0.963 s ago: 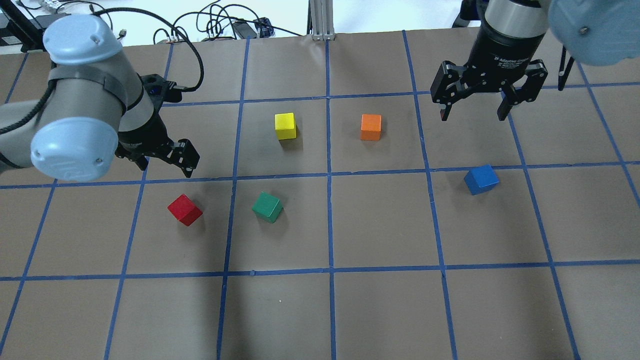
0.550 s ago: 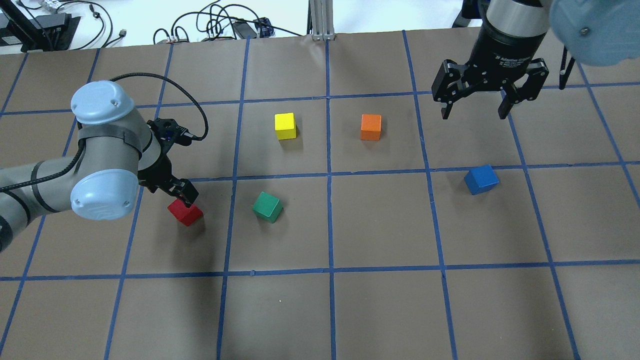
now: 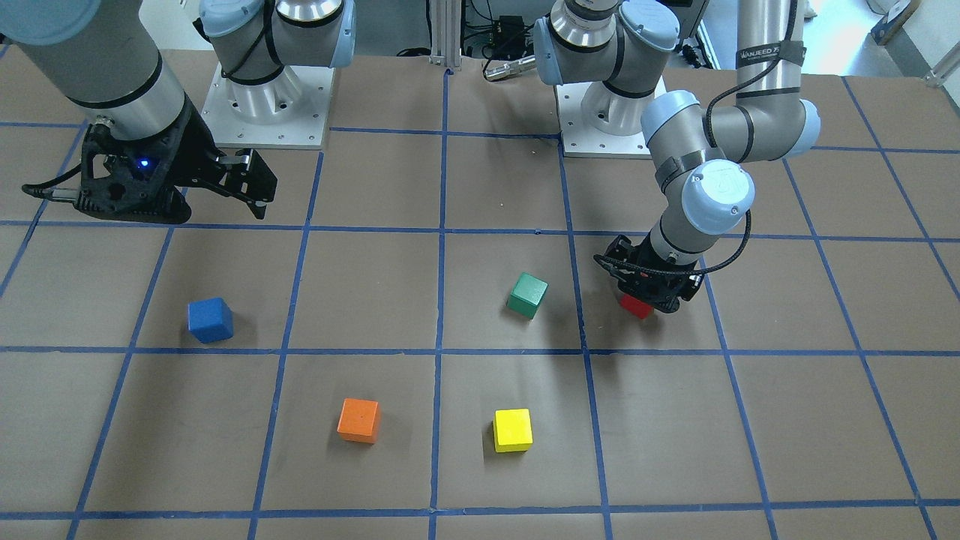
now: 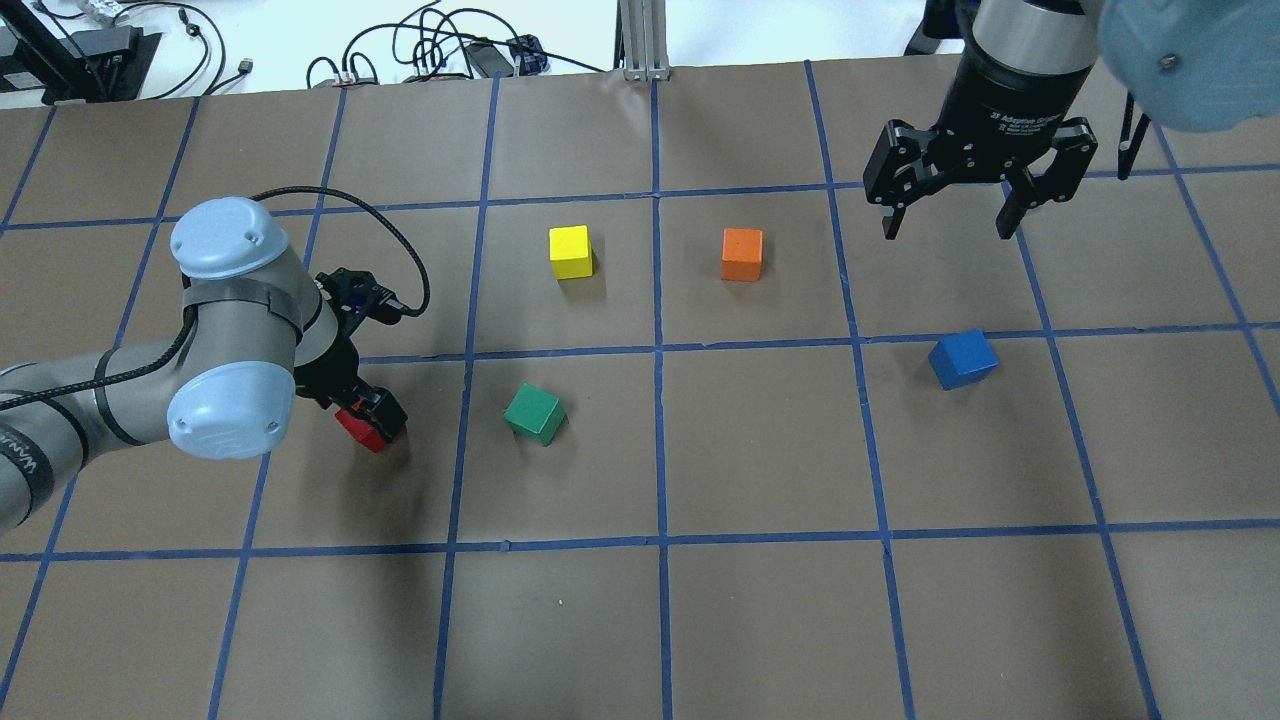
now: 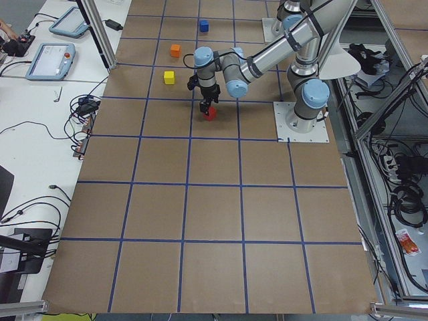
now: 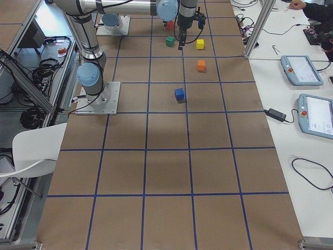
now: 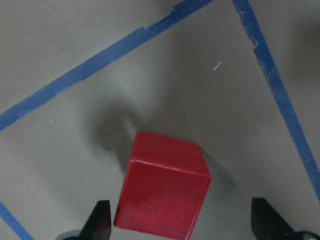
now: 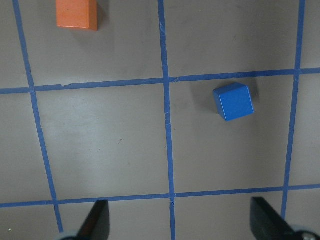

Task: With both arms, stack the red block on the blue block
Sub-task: 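Lower the left gripper onto the red cube and close it, then lift the red cube with the left gripper and carry it toward the yellow cube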

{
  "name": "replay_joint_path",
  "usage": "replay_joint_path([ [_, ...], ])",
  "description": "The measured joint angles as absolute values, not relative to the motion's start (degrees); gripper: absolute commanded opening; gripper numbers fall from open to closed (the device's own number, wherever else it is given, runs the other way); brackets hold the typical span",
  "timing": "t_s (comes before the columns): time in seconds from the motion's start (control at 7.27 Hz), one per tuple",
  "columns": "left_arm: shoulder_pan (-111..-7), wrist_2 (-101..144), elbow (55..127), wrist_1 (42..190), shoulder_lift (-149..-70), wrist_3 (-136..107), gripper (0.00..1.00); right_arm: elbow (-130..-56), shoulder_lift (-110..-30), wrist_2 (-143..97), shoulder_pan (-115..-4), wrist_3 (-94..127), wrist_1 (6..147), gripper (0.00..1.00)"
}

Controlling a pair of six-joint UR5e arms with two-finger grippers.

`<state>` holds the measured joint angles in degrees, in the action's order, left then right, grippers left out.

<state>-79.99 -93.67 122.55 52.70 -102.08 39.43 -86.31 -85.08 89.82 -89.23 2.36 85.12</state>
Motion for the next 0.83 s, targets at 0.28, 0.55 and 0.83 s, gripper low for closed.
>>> replay_joint_path([
  [0.28, -80.0, -94.0, 122.1, 47.4, -103.4, 39.1, 0.0, -86.3, -85.1, 90.0, -89.2, 2.4, 85.0, 1.0],
  [0.55, -80.5, -94.1, 119.1, 46.5, -103.3, 37.9, 0.0, -86.3, -85.1, 90.2, -89.2, 2.4, 84.9, 1.0],
  [0.83, -83.9, -92.4, 109.8, 53.7, -104.6, 28.5, 0.0, -86.3, -85.1, 90.3, -89.3, 2.4, 84.9, 1.0],
])
